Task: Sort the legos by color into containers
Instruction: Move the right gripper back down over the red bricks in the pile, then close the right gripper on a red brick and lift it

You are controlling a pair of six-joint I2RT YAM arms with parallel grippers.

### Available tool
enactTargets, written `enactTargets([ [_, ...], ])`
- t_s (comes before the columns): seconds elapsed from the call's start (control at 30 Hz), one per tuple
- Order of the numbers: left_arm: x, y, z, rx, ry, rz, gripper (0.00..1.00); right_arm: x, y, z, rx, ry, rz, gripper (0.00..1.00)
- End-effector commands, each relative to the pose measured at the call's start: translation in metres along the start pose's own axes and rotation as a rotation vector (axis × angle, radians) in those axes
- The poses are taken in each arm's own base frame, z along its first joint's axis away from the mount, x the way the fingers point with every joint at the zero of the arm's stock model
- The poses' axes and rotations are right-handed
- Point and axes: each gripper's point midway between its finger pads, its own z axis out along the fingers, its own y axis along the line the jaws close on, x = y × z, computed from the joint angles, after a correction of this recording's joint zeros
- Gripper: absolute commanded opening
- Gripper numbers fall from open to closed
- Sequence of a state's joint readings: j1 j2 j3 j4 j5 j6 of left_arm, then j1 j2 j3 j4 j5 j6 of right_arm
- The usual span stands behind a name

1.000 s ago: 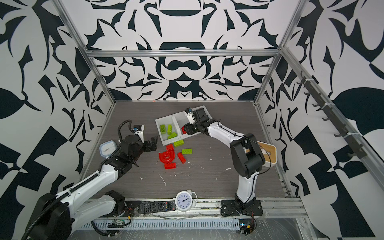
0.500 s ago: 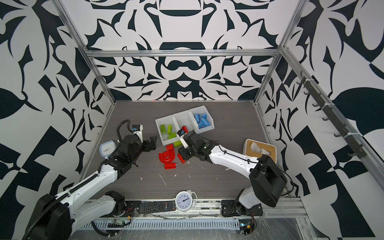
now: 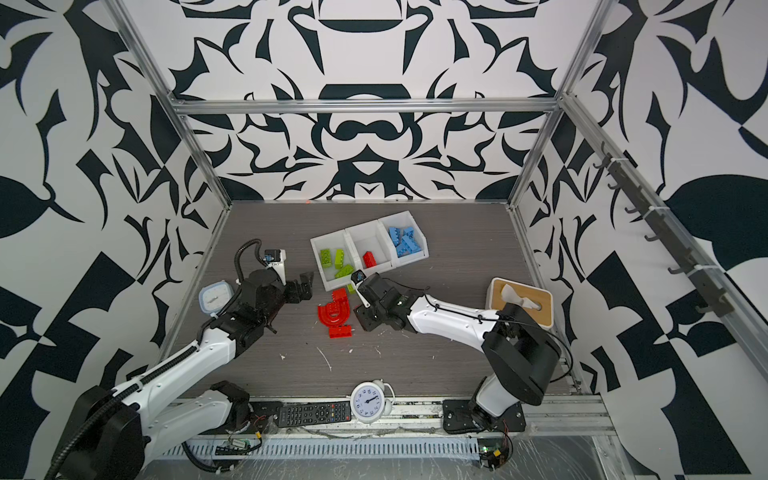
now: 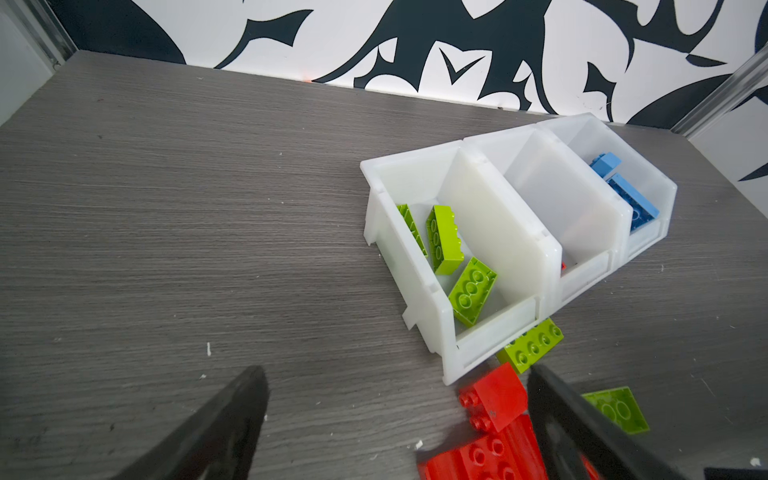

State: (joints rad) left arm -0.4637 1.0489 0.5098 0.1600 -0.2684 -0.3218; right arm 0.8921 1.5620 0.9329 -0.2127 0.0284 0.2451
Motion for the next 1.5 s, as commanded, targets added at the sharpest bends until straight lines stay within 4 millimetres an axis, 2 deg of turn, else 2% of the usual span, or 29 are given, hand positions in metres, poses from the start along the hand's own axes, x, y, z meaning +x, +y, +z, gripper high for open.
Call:
enactTargets([
  [0.0,0.003,0.005,0.002,-0.022,0.003,-0.006,1.0,-0.006,0.0,0.0,0.016,-0.014,-0.003,0.59],
  [0.47,0.004,0.007,0.003,-0.031,0.009,-0.002,1.0,0.01,0.003,0.028,0.043,0.087,-0.049,0.57],
  [0.77,0.003,0.007,0.001,-0.03,0.003,-0.005,1.0,0.013,-0.002,0.037,0.075,0.101,-0.054,0.47],
  [1.2,0.003,0.009,0.002,-0.045,0.007,0.0,1.0,0.015,-0.007,0.032,0.094,0.061,-0.065,0.32],
  [1.47,0.004,0.013,0.002,-0.068,0.015,0.002,1.0,0.012,-0.009,0.019,0.099,0.024,-0.06,0.17],
])
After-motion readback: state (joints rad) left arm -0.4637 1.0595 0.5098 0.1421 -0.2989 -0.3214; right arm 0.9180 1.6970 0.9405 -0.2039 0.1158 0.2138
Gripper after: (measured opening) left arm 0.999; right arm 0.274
